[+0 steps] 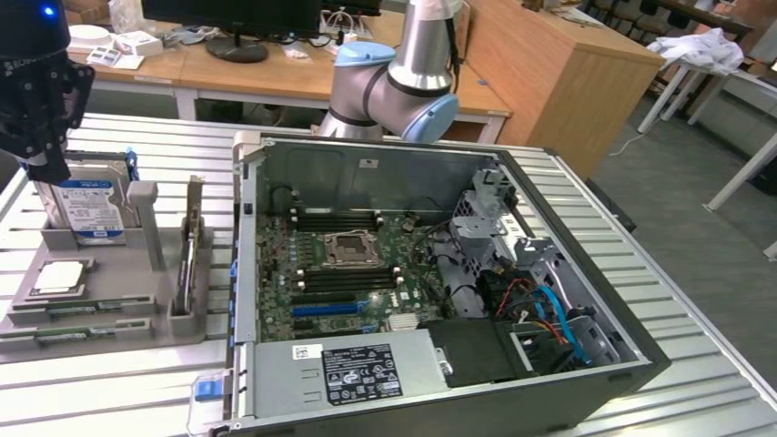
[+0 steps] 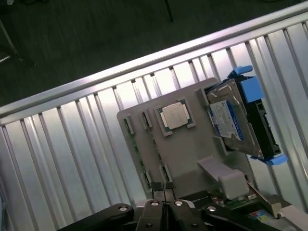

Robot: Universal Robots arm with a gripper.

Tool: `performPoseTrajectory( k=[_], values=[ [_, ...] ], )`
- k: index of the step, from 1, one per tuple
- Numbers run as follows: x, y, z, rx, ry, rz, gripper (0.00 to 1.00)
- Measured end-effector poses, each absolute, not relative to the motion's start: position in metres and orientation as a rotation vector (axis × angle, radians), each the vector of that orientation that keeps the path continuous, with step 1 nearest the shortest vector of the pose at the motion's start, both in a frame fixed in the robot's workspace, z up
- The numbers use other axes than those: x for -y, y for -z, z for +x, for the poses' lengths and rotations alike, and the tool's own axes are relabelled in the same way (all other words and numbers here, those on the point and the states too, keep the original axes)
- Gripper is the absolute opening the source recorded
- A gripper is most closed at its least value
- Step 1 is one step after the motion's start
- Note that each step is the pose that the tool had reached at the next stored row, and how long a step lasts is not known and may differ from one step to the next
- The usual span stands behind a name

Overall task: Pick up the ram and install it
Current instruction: 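Pick up the ram and move it above insertion slot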

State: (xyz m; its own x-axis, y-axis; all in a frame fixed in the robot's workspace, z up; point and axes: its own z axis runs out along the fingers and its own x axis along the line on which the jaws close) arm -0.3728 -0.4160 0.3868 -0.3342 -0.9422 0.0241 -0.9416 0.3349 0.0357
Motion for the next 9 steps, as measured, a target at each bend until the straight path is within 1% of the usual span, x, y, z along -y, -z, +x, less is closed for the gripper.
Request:
performPoseTrajectory(
  k=[9],
  values=[
    [0.4160, -0.3867, -0.3728, 2.509, 0.023, 1.822, 0.11]
  ],
)
